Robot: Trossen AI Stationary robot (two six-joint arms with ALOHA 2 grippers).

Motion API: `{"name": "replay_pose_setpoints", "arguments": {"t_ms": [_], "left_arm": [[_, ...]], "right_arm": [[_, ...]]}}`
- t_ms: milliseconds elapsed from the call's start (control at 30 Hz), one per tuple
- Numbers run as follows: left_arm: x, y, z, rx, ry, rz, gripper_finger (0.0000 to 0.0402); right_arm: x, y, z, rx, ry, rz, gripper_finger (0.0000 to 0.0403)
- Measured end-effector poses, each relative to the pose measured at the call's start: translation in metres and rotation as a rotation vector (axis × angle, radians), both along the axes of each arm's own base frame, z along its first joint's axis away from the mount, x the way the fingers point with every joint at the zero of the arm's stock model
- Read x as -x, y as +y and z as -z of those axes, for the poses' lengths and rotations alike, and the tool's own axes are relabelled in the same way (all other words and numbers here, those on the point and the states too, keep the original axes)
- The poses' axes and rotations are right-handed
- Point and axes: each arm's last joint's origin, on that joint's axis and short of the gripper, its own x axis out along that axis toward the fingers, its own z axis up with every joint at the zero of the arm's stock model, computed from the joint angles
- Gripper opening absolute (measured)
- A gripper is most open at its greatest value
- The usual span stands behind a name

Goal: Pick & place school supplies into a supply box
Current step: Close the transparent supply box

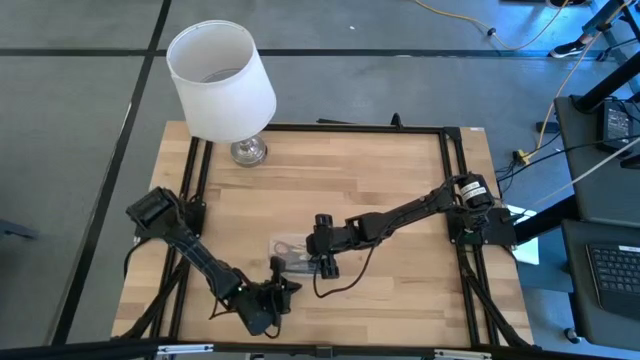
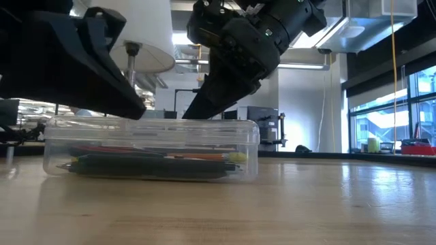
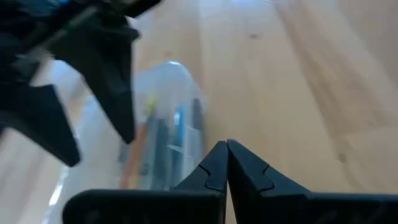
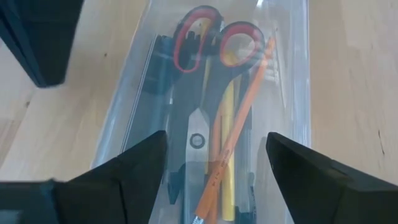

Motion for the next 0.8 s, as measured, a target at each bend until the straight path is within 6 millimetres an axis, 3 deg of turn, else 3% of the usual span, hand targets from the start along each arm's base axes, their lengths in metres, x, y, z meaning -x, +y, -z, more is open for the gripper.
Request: {"name": "replay_pose_setpoints", "arguments": {"t_ms": [600, 800], "left_arm": [[-0.008, 0.004, 0.029, -0.111, 0.007, -0.085, 0.0002], [-0.008, 0.003, 0.029, -0.103, 0.000, -0.094, 0.0002]], "right_arm": [[0.001, 0.000, 0.001, 0.014, 0.014, -0.020, 0.0282], [0.001, 0.000, 0.001, 0.027, 0.016, -0.037, 0.0282]]}}
